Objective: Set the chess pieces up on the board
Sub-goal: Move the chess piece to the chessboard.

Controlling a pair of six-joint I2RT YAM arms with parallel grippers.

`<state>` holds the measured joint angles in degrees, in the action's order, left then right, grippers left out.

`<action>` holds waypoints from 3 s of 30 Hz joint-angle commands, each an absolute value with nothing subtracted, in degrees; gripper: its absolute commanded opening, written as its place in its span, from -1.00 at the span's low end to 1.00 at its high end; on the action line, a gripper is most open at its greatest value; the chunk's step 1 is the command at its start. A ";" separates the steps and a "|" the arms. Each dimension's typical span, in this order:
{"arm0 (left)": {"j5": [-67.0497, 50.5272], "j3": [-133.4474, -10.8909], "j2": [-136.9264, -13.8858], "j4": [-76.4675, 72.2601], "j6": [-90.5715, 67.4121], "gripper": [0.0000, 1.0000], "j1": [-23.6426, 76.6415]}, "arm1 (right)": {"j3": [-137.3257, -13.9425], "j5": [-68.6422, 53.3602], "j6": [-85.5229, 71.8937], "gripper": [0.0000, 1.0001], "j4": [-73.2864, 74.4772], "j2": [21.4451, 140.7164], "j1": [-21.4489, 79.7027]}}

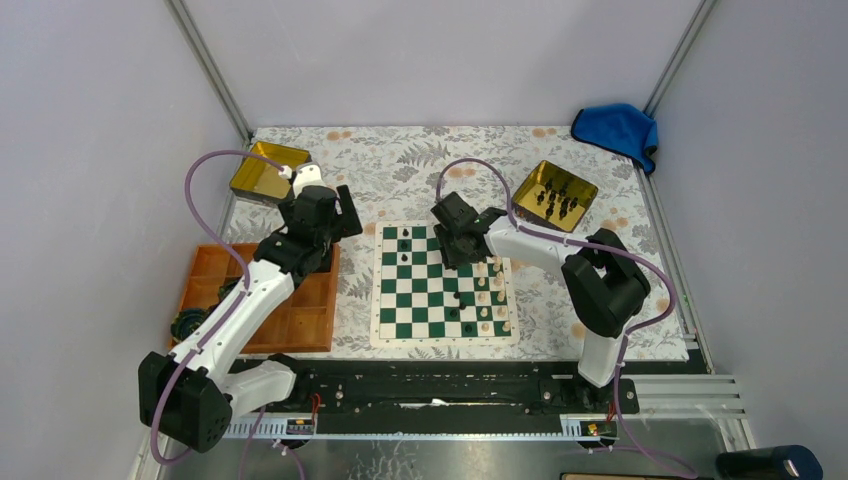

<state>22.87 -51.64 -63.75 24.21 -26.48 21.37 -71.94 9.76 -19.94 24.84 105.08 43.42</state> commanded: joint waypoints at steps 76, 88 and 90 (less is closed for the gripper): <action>25.30 -50.12 -54.72 25.40 -24.79 0.97 21.18 | -111.01 5.47 -16.08 -0.90 42.49 130.25 53.68; 25.02 -49.75 -54.97 25.31 -25.05 0.98 21.18 | -111.13 5.03 -16.11 -0.90 41.66 131.34 53.96; 25.04 -49.75 -55.01 25.31 -25.05 0.97 21.18 | -110.99 4.99 -16.10 -0.89 41.57 131.40 54.02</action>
